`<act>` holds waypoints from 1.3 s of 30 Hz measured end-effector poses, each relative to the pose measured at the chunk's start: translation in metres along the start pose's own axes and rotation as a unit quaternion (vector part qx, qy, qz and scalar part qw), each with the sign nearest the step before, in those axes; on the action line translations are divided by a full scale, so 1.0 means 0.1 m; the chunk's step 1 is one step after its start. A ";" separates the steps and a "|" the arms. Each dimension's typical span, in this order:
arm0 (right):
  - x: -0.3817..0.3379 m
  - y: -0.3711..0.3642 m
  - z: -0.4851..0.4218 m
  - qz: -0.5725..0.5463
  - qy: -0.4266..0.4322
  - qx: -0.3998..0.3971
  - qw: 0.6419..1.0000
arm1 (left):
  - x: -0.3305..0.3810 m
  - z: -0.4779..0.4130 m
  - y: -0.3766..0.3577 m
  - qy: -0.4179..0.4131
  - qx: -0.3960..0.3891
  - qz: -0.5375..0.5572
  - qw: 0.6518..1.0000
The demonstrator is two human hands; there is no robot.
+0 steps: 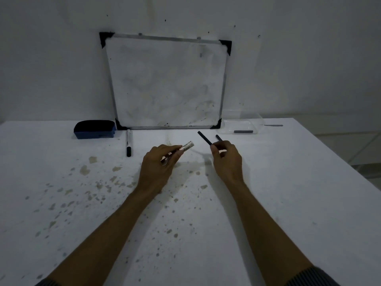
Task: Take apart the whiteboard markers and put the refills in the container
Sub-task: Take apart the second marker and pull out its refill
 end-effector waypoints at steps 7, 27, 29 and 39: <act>-0.07 -0.25 0.18 -0.315 -0.007 -0.117 0.942 | -0.19 -0.01 0.10 0.078 0.011 0.164 0.983; -0.49 -0.17 0.27 -0.134 0.169 -0.080 0.973 | -0.15 -0.01 0.00 0.080 -0.097 0.109 0.986; -0.51 -0.22 0.30 -0.169 0.141 -0.089 0.971 | -0.14 0.01 0.02 0.082 -0.111 0.113 0.984; -0.66 -0.79 0.58 -0.049 0.145 -0.215 0.965 | -0.35 0.13 0.52 0.137 -0.016 0.205 0.969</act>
Point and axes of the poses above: each hand's wrist, its own z-axis away from the middle knuckle, its own y-axis out of the back of the hand, x = y × z, the point moved 8 cm from there along -z, towards the middle knuckle, and after that the axes turned 12 degrees about -x, right-handed, at the moved point
